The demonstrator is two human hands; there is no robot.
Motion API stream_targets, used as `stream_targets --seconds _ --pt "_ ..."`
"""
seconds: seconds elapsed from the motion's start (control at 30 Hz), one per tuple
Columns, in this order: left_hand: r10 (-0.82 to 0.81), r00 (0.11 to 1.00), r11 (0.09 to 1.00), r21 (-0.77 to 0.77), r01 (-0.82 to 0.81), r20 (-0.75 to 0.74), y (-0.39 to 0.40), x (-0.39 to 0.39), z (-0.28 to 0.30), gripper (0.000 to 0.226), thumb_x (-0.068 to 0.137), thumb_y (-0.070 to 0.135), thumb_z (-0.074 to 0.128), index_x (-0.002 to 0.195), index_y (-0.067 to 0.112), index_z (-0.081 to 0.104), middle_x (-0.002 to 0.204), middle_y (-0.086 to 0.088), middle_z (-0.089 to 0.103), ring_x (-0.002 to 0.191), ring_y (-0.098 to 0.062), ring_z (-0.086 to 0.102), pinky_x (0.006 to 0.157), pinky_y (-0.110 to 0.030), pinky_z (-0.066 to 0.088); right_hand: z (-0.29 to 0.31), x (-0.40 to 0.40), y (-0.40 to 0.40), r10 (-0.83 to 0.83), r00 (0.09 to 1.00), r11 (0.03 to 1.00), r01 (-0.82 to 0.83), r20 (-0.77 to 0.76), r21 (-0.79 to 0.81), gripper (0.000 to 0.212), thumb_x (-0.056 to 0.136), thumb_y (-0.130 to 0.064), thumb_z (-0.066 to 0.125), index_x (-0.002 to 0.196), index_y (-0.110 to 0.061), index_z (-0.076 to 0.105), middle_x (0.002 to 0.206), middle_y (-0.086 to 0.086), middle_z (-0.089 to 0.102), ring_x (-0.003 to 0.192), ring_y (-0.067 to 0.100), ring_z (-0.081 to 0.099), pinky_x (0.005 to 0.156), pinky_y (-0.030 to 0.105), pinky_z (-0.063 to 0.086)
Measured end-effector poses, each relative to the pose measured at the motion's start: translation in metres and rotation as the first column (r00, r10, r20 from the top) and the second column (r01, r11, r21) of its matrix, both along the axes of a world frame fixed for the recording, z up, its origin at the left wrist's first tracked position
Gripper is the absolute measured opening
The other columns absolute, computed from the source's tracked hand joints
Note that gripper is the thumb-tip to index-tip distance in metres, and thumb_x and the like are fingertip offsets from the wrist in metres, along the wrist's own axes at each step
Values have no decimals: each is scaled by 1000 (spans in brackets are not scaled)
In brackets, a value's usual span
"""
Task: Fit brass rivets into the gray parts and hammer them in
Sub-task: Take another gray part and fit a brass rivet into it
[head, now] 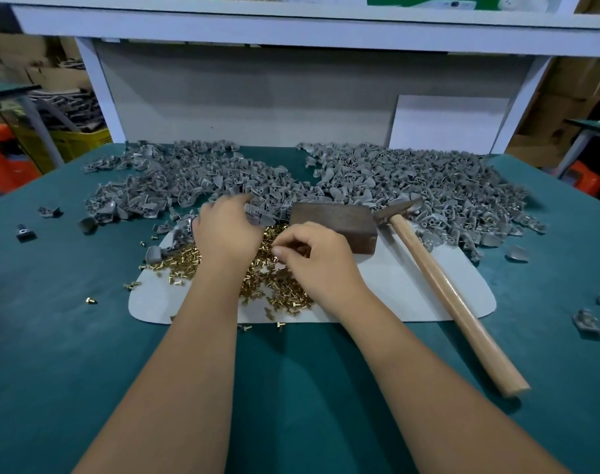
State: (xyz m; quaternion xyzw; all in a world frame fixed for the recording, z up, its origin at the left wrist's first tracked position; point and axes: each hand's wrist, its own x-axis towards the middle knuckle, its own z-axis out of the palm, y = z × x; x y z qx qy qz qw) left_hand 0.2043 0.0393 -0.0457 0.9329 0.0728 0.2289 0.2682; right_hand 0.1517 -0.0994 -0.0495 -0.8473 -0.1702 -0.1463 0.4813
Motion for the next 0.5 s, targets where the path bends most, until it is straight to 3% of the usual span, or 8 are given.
stream_targets --seconds 0.07,0.17,0.27,0.37,0.5 --pt "47 991 992 122 -31 -129 3 1 -2 24 90 29 61 110 17 69 115 -9 67 109 -33 59 96 -45 48 1 2 -3 -58 998 998 57 39 38 8 84 -13 69 81 -20 72 83 -8 62 76 3 54 75 24 47" --pt "7 993 1000 8 -6 -114 1 -1 -2 24 92 22 62 114 23 71 105 -5 73 99 -30 65 95 -43 50 2 5 -11 -147 989 986 144 27 78 8 86 -13 67 82 -20 71 82 -7 63 75 3 55 73 21 46" --pt "-4 999 995 -97 -1 -48 -1 -4 -1 20 89 15 66 106 22 75 100 -3 75 94 -28 66 91 -43 52 2 7 -17 -209 978 972 207 10 114 9 86 -11 66 83 -19 69 82 -8 65 79 5 58 75 20 48" --pt "-26 998 990 -139 18 -54 0 -3 0 28 88 9 65 110 24 72 106 0 74 98 -27 66 96 -44 49 3 10 -21 -245 970 956 240 7 169 16 86 -9 66 81 -24 68 77 -17 63 77 -2 58 72 13 48" --pt "-58 991 993 -111 44 -123 -1 0 0 44 86 3 59 121 28 67 118 5 70 109 -24 61 101 -41 43 3 13 -23 -252 966 934 258 -54 247 26 84 -3 66 78 -28 67 76 -12 66 78 6 64 76 23 53"
